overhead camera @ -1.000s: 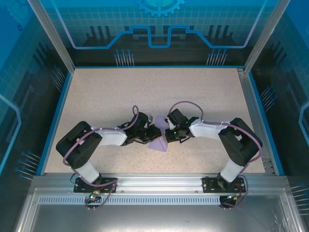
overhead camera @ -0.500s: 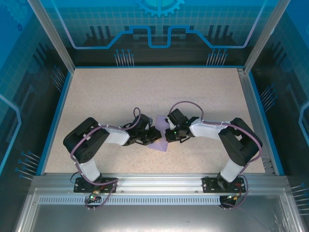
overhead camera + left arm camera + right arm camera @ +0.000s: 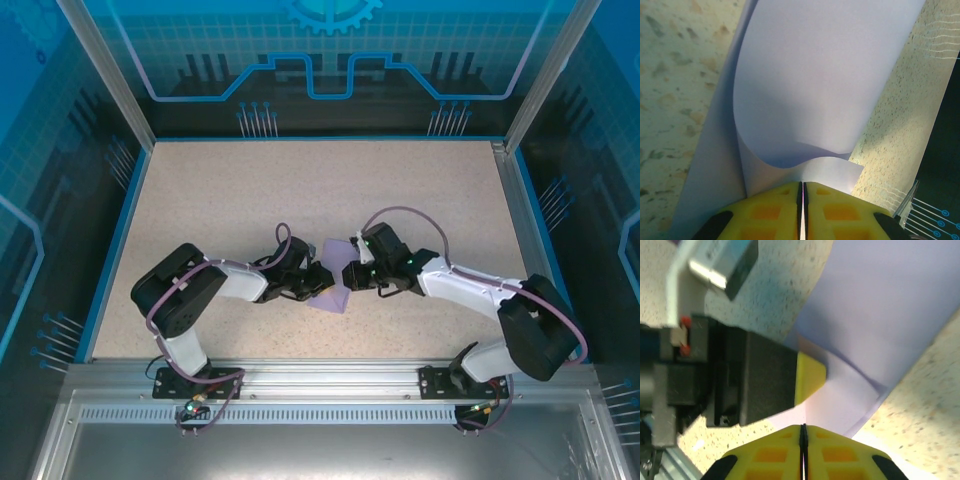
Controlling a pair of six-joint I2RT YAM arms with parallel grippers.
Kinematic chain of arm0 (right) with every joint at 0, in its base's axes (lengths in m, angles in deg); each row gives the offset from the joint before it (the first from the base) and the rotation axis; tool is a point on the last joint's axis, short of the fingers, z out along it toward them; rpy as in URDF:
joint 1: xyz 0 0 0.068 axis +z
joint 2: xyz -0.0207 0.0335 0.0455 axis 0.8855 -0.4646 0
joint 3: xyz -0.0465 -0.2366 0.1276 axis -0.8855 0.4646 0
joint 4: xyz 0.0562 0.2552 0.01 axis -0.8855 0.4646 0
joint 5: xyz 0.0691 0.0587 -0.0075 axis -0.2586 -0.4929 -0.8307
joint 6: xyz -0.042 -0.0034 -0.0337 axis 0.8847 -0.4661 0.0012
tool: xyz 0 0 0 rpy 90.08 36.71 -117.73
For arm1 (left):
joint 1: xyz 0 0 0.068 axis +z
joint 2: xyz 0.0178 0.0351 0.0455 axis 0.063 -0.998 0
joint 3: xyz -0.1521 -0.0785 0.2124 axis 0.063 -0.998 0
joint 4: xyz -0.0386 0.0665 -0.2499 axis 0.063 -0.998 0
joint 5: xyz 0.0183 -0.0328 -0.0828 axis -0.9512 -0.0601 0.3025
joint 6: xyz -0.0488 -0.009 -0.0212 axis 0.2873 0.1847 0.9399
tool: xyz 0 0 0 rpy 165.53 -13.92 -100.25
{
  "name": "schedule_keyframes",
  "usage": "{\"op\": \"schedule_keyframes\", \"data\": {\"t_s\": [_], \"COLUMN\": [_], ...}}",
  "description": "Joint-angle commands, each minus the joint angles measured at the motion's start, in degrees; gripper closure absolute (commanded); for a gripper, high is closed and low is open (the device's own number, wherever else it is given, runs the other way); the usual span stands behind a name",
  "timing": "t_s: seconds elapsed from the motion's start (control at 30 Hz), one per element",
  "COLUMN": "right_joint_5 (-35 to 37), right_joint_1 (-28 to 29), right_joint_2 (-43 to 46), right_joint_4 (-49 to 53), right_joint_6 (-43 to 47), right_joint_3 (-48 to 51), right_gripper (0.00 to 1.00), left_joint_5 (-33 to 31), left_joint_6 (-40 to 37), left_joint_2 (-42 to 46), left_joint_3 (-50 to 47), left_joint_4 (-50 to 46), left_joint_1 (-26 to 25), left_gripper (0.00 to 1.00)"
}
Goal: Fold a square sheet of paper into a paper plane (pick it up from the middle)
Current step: Fold the triangle a second time at the center of the table.
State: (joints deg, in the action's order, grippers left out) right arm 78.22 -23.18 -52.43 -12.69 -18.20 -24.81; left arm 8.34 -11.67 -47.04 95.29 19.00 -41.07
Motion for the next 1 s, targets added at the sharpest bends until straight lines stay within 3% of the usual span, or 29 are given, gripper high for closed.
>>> {"op": "schedule_keyframes", "data": {"t_s": [0.0,0.4,0.97], "right_joint_5": [-7.2,-6.5,-4.3], "right_joint_1": [1.8,5.3,4.4], "right_joint_2": [-1.0,-8.3,-11.4], "right_joint_4": [-8.0,-9.4,-7.4], "right_joint_6": [-6.8,-8.8,-7.5], "right_joint_3": [3.5,1.3,2.7], "right_gripper": [0.94,0.95,0.95], "left_joint_5": [-0.9,-1.0,-1.1], "left_joint_6": [-0.5,-1.1,-1.7], "left_joint_2": [-0.9,-0.5,-0.4], "left_joint_3": [-1.1,-0.4,-0.5], "left_joint_4": [-2.8,-4.2,-5.0], "left_joint_1": [-0.2,-0.2,-0.2], "left_gripper": [0.85,0.85,0.85]}}
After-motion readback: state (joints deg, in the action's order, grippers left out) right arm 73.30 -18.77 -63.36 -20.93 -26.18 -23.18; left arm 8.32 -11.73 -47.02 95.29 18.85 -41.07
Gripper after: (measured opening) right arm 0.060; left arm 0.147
